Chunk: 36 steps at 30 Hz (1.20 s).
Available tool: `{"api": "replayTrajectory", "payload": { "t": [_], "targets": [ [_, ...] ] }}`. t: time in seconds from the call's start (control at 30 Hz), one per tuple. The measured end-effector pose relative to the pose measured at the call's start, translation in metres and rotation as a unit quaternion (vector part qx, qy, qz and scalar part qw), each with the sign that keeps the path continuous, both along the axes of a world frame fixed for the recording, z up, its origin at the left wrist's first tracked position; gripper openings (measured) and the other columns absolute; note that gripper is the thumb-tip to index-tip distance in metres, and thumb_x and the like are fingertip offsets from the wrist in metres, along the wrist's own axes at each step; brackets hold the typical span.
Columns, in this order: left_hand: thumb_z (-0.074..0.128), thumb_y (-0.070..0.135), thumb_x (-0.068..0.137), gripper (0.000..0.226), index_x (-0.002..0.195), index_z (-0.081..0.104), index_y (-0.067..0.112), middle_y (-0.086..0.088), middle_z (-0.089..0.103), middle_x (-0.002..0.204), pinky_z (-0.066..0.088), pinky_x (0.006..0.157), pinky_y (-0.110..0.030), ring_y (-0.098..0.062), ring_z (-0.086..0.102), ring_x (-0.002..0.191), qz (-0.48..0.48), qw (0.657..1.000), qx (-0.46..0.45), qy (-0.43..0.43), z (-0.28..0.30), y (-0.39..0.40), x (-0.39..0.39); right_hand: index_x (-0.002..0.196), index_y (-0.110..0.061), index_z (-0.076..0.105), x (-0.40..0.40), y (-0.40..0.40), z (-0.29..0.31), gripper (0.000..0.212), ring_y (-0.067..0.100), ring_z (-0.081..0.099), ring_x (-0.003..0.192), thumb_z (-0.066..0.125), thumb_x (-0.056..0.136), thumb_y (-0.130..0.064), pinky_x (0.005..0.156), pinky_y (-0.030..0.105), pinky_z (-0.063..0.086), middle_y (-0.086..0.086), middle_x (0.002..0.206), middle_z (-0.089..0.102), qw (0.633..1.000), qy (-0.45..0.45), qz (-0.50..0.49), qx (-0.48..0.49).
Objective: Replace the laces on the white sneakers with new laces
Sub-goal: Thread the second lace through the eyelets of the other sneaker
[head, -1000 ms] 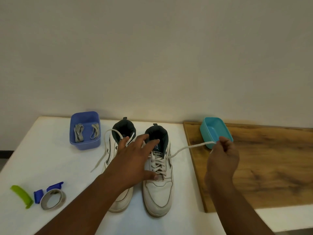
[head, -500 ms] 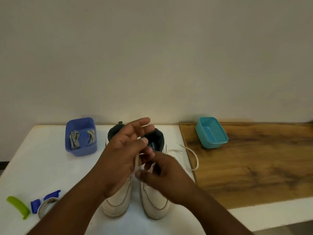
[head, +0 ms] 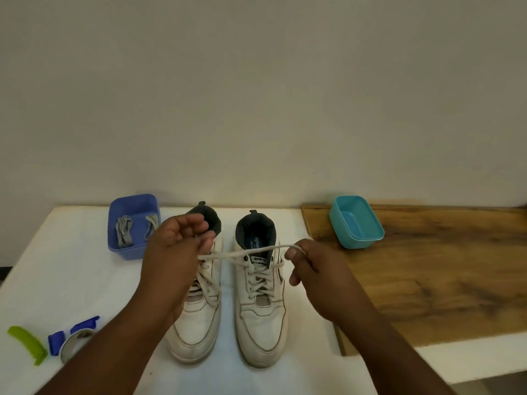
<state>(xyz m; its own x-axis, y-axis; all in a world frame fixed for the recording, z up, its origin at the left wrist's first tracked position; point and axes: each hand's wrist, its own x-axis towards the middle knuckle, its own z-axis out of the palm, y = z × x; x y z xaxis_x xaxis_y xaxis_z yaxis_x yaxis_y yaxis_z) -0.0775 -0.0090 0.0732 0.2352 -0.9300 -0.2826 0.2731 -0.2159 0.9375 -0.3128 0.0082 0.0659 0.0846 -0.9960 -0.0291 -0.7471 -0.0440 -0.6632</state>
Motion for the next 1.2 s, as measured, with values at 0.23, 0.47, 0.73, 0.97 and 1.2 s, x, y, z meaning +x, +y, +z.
{"api": "replayTrajectory", "payload": {
  "t": [0.23,0.47,0.73,0.97,1.2],
  "targets": [
    [0.047,0.053,0.094,0.035,0.121,0.065,0.039,0.004,0.052,0.141,0.04,0.093,-0.049,-0.03,0.05,0.119,-0.108,0.726,-0.088,-0.673,-0.009,0.023,-0.01,0.096,-0.03,0.057,0.018,0.009,-0.008,0.03,0.007,0.06,0.075,0.036,0.107,-0.048,0.064,0.022,0.047,-0.008,0.081,0.063,0.996,0.009,0.081,0.038],
    [0.034,0.056,0.096,0.039,0.111,0.069,0.048,0.019,0.068,0.123,0.006,0.116,-0.067,-0.02,0.032,0.148,-0.239,0.699,-0.209,-0.641,-0.009,0.023,-0.036,0.119,-0.024,0.062,0.026,0.013,-0.013,0.028,0.004,0.056,0.082,0.038,0.11,-0.036,0.075,0.015,0.041,-0.009,0.101,0.064,0.988,0.086,0.117,0.061],
    [0.026,0.069,0.084,0.057,0.102,0.074,0.043,0.02,0.069,0.092,0.035,0.108,-0.048,-0.001,0.06,0.094,-0.258,0.782,-0.166,-0.542,-0.037,0.0,-0.025,0.092,-0.032,0.061,0.024,0.004,-0.023,0.025,0.006,0.059,0.071,0.054,0.1,-0.054,0.064,0.018,0.044,-0.01,0.077,0.061,0.997,0.048,0.03,0.046],
    [0.043,0.052,0.093,0.032,0.097,0.073,0.04,0.017,0.074,0.097,0.021,0.113,-0.054,-0.016,0.055,0.127,-0.145,0.765,-0.149,-0.609,-0.048,-0.001,-0.036,0.101,-0.036,0.059,0.031,-0.003,-0.042,0.029,0.0,0.056,0.079,0.063,0.09,-0.062,0.065,0.015,0.039,-0.017,0.087,0.059,0.993,0.054,-0.099,-0.026],
    [0.072,0.041,0.085,0.005,0.089,0.075,0.04,0.011,0.063,0.116,0.015,0.115,-0.06,-0.028,0.04,0.139,-0.126,0.747,-0.135,-0.639,-0.059,-0.005,-0.055,0.093,-0.03,0.068,0.03,-0.005,-0.058,0.016,0.001,0.062,0.081,0.07,0.09,-0.046,0.07,0.018,0.048,-0.017,0.083,0.065,0.99,-0.041,-0.121,-0.054]
  ]
}}
